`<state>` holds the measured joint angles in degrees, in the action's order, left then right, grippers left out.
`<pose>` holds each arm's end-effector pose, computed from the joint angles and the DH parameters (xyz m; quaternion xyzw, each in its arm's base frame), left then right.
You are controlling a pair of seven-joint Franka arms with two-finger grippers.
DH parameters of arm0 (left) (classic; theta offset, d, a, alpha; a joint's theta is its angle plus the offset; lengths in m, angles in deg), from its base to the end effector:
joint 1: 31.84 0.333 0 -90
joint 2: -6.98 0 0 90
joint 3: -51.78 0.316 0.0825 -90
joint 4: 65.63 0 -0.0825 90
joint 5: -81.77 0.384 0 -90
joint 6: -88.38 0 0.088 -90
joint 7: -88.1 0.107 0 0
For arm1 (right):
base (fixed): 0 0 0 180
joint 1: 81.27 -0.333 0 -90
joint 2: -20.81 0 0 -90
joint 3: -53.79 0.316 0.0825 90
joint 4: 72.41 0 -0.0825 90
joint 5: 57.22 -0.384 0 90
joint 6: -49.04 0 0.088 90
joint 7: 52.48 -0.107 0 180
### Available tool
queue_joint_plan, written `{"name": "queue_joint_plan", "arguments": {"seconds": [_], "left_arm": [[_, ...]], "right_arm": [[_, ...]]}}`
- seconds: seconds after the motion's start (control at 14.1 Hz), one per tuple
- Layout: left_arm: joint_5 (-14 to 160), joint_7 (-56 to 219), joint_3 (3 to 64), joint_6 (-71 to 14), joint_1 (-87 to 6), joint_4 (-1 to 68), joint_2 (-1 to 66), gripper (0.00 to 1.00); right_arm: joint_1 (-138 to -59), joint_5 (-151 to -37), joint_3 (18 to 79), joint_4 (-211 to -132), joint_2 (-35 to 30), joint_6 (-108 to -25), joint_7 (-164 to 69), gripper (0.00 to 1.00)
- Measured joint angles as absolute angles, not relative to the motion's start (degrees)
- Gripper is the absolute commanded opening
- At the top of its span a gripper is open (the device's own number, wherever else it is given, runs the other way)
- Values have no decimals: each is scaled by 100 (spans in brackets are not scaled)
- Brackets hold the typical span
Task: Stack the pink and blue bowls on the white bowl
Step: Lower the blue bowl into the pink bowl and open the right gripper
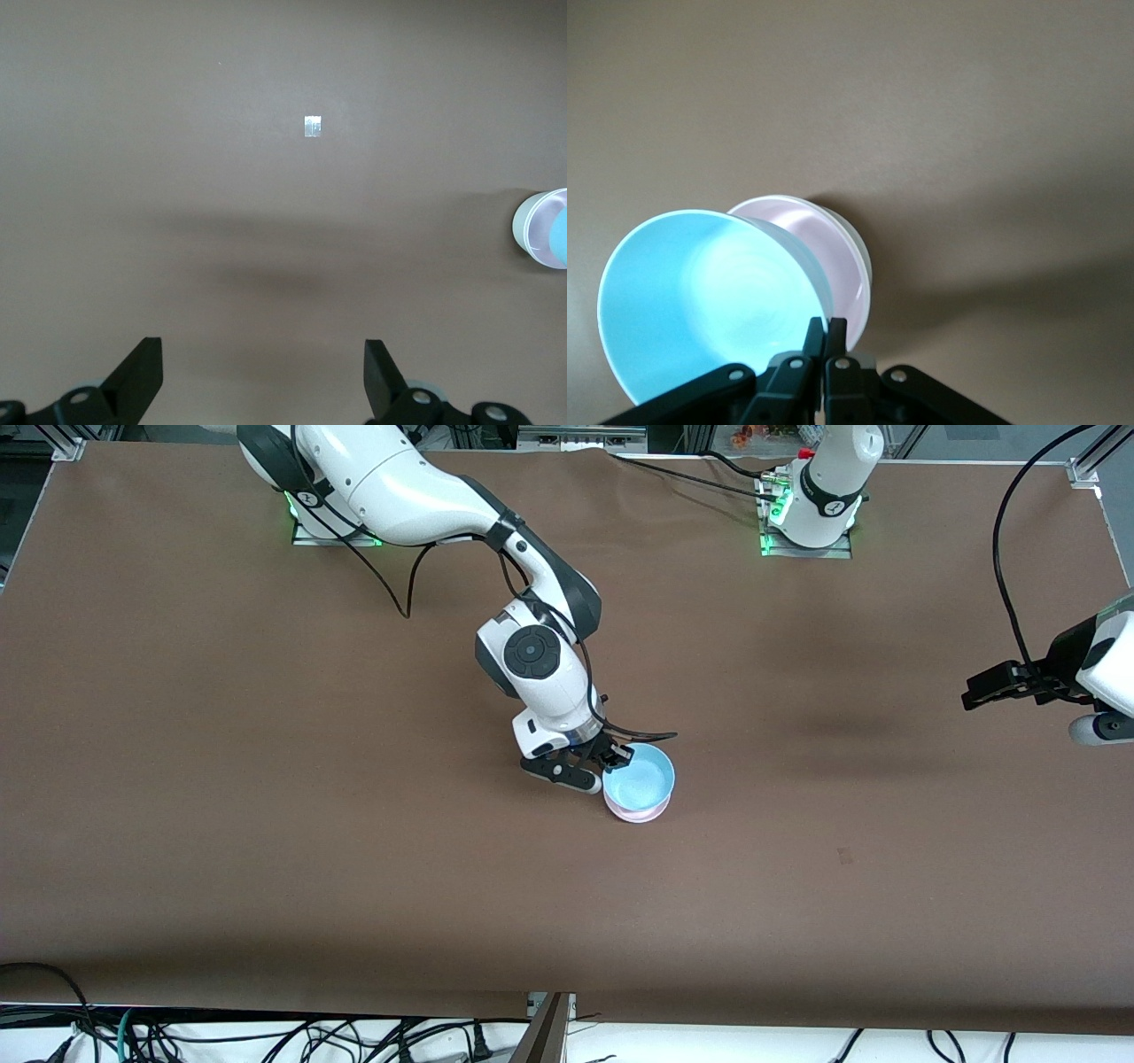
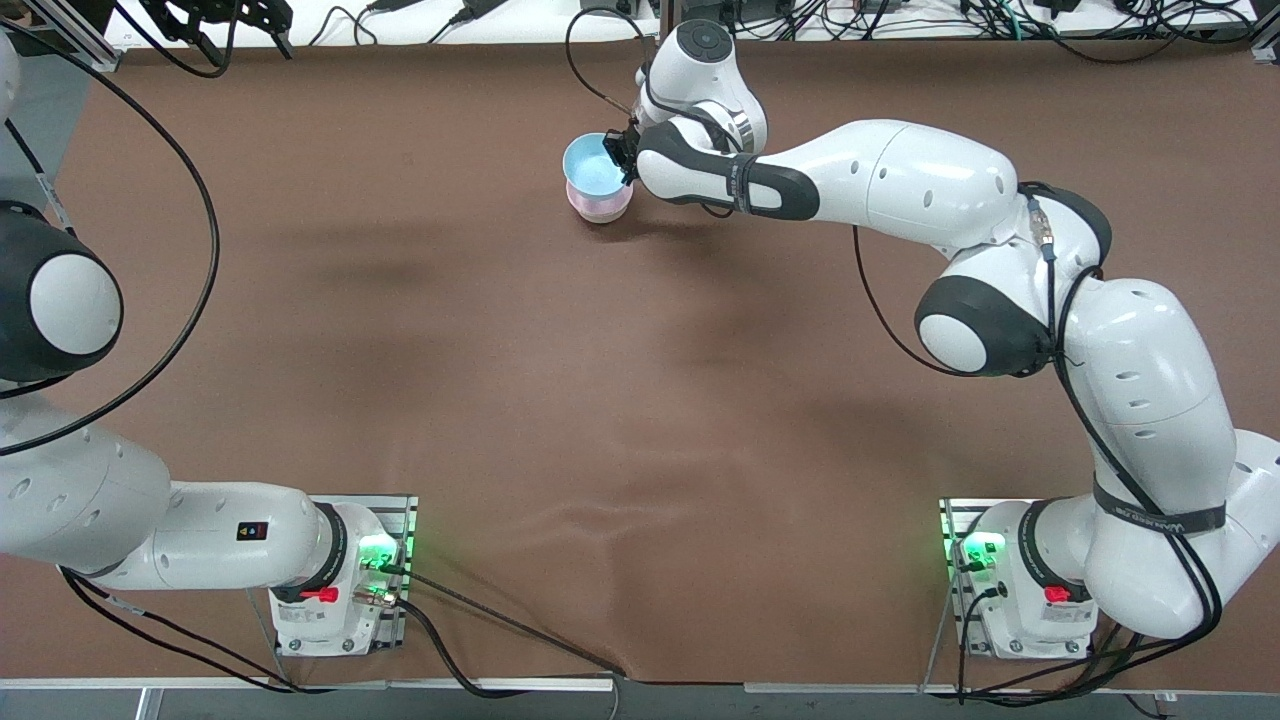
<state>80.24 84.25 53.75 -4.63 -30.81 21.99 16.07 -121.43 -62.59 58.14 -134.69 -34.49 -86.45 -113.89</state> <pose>0.6027 0.0274 0.5567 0.9976 0.0607 -0.0323 0.0103 0.5865 0.5472 0.2670 -0.9664 0.1929 -0.0416 0.1644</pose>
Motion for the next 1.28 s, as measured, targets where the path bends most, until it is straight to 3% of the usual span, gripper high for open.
{"name": "queue_joint_plan", "arguments": {"seconds": [1.28], "left_arm": [[8024,8429,5349,-460,-3113,1989,1722,100]], "right_arm": [[-12174,-5996,5783,-13367,-3703,-8676,-11389,0]]}}
